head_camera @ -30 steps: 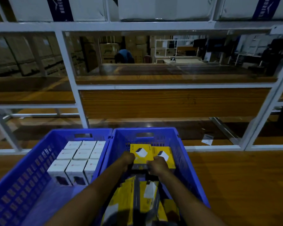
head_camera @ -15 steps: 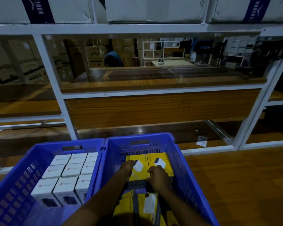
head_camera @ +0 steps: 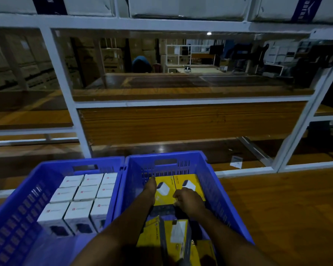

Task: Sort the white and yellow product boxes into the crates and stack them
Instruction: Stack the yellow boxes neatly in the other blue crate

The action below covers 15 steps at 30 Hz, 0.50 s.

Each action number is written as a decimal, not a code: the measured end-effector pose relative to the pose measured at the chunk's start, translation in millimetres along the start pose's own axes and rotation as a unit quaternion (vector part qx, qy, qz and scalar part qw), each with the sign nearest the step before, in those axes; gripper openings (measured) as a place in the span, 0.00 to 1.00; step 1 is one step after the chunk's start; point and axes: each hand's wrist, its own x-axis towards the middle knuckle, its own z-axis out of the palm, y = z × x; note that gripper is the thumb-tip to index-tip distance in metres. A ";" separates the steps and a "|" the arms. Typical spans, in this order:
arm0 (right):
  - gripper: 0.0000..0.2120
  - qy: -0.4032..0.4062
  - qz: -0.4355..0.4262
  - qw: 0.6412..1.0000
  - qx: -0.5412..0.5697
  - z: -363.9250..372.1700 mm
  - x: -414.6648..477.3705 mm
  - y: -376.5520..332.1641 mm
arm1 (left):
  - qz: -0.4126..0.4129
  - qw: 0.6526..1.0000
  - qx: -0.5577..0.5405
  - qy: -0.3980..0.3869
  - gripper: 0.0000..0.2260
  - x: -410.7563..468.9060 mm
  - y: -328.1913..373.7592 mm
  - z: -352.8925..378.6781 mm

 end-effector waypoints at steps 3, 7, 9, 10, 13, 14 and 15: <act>0.16 0.005 -0.005 1.000 0.005 1.8 1.0 1.9 | -0.007 1.000 0.002 0.000 0.24 -4.7 3.5 0.1; 0.16 -0.034 -0.002 0.999 0.030 -4.8 -0.3 0.5 | -0.020 0.999 -0.009 -0.040 0.23 -13.3 7.1 -3.3; 0.16 -0.065 0.001 0.997 0.046 -14.1 -2.7 -0.3 | -0.005 0.999 -0.005 -0.036 0.18 -21.6 9.8 -4.6; 0.15 -0.074 0.003 0.996 0.049 -18.5 -4.0 -0.5 | 0.010 1.000 0.004 -0.027 0.15 -23.7 10.7 -4.2; 0.12 -0.093 0.015 0.993 0.070 -30.6 -9.9 -1.1 | 0.063 0.997 0.034 -0.016 0.14 -30.5 17.4 -4.7; 0.11 -0.096 0.014 0.992 0.077 -33.3 -12.7 -2.3 | 0.084 0.994 0.063 -0.021 0.13 -30.8 20.0 -4.3; 0.10 -0.100 0.014 0.991 0.090 -35.8 -15.6 -4.2 | 0.097 0.990 0.097 -0.039 0.14 -36.1 23.0 -6.7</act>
